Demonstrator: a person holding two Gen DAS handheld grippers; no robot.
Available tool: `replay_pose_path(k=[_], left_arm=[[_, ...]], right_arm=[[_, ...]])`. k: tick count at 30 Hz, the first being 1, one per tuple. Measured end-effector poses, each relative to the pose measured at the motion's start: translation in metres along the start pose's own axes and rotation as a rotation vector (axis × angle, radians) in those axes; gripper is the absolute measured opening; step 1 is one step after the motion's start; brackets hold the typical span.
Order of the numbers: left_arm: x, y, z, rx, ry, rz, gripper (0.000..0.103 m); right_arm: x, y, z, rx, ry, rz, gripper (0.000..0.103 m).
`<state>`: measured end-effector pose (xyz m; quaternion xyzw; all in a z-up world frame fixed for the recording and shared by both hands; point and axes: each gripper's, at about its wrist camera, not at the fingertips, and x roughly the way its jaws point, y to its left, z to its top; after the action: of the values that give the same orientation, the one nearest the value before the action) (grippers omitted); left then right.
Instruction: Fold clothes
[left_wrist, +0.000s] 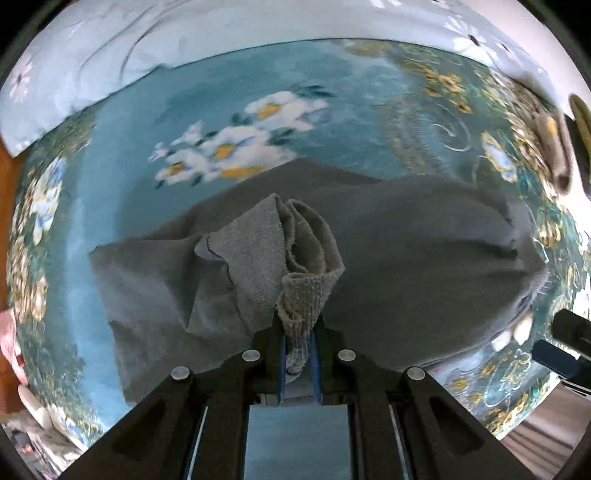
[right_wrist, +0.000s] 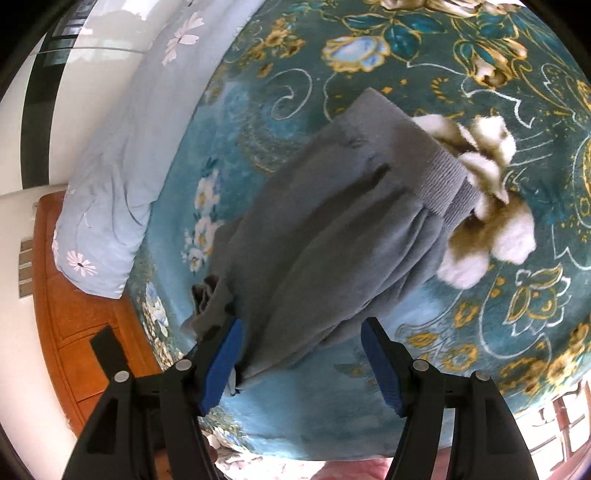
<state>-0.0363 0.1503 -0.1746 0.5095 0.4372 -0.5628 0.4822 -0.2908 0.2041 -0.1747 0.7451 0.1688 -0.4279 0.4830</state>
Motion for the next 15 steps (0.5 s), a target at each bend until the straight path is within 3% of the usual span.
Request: replay_pose_path(k=[3, 5, 7, 15], left_arm=[[0.008, 0.008, 0.005, -0.049, 0.079, -0.055, 0.018], [0.003, 0.023, 0.004, -0.117, 0.106, -0.126, 0.036], [-0.010, 0.043, 0.000, -0.192, 0.088, -0.169, 0.042], [-0.038, 0.155, -0.026, -0.602, 0.090, -0.108, 0.045]], right_arm=[[0.008, 0.003, 0.004, -0.029, 0.020, 0.010, 0.070], [0.018, 0.012, 0.005, -0.069, 0.042, 0.018, 0.070], [0.029, 0.023, 0.005, -0.111, 0.064, 0.023, 0.070], [0.098, 0.077, 0.004, -0.302, 0.193, 0.034, 0.070]])
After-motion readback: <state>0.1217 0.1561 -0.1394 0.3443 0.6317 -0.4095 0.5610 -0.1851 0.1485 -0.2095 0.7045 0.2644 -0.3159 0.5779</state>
